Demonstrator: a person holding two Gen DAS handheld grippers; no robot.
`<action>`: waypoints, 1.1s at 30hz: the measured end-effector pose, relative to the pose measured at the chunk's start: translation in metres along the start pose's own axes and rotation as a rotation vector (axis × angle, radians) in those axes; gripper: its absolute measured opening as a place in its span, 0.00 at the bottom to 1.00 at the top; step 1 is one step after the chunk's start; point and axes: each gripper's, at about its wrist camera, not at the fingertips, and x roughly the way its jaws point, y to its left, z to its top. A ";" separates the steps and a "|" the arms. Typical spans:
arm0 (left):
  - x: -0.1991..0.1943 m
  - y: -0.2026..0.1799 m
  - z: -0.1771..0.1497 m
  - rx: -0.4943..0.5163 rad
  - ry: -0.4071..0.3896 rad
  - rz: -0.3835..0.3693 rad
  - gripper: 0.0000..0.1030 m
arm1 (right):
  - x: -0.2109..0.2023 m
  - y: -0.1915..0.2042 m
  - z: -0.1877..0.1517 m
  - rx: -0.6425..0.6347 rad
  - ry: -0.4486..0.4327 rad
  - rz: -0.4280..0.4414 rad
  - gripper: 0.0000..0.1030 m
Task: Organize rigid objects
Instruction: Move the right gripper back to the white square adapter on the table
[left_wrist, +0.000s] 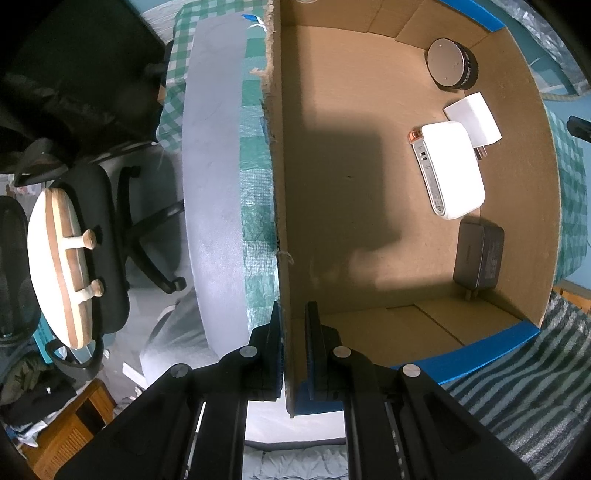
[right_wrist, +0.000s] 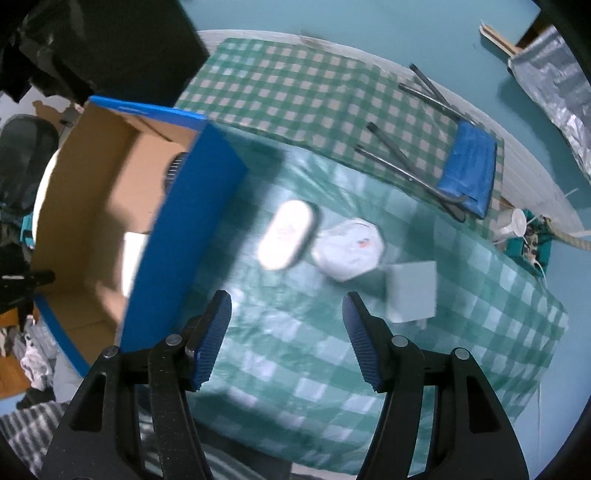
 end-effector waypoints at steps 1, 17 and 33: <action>0.000 0.000 0.000 -0.001 0.000 0.000 0.08 | 0.004 -0.008 0.000 0.004 0.009 -0.001 0.61; 0.001 0.002 -0.002 -0.016 0.007 0.003 0.08 | 0.070 -0.107 0.000 0.110 0.115 -0.068 0.61; 0.003 0.003 -0.001 -0.027 0.017 0.001 0.09 | 0.091 -0.102 0.007 0.070 0.138 -0.113 0.52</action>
